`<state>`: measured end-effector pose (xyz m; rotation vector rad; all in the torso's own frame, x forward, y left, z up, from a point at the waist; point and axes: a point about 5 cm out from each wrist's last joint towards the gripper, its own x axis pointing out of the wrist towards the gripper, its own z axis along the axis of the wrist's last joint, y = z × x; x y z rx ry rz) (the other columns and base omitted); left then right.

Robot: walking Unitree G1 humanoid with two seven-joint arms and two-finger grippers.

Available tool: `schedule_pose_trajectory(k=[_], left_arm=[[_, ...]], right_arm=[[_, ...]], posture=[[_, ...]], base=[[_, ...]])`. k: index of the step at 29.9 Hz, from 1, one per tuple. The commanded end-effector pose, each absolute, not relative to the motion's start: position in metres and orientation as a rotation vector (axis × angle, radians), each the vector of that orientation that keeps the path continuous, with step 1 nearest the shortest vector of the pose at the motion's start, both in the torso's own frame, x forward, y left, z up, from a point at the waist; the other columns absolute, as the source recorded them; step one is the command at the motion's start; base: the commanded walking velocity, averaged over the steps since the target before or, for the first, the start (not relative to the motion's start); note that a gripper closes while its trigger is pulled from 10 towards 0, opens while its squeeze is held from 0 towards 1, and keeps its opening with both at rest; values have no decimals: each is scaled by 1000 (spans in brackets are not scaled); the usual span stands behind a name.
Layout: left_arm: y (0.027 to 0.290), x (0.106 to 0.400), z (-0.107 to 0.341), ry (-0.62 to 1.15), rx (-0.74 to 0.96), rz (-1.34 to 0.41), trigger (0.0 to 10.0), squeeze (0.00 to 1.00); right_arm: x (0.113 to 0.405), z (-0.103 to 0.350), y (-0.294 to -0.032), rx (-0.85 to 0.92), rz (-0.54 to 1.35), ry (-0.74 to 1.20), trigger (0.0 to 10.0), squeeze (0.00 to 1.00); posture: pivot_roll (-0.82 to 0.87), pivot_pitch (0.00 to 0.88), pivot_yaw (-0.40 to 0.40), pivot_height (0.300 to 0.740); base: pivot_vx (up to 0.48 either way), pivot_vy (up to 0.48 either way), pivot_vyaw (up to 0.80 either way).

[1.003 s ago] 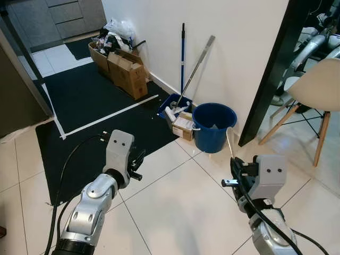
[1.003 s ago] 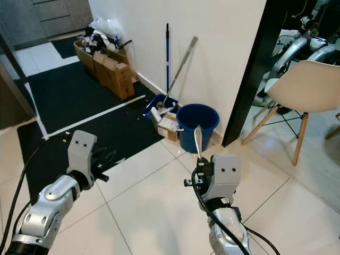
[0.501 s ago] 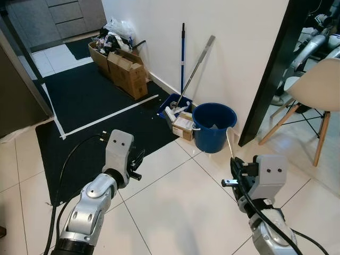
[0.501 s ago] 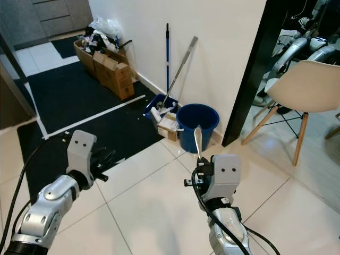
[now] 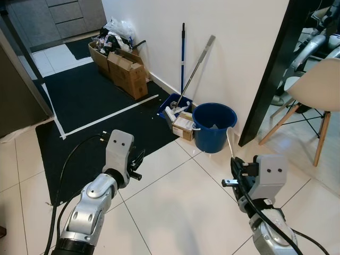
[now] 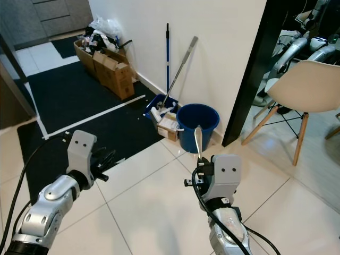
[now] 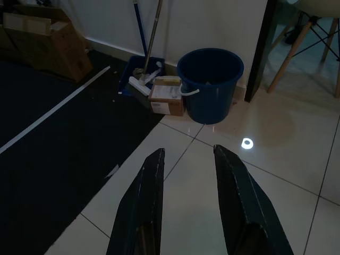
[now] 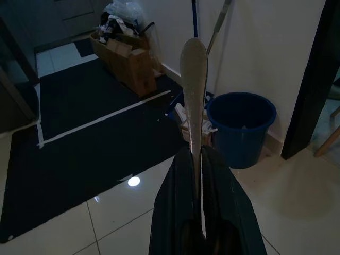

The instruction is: Setting the table

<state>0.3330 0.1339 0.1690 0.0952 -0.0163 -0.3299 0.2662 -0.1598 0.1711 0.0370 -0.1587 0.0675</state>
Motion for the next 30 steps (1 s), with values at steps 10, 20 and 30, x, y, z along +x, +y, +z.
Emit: schedule_pose_trajectory(k=[10,20,30], left_arm=[[136,333,164,3,99,-321,10000,0],[136,333,164,3,98,-323,10000,0],[136,334,164,1,97,-320,10000,0]], right_arm=[[264,168,-160,28,68,-139,10000,0],[264,168,-160,27,65,-137,10000,0],[264,168,-160,26,66,-136,10000,0]], posture=[[-147,136,163,740],[-148,139,164,740],[-151,144,164,740]], base=[[0,0,0],[0,0,0],[0,0,0]])
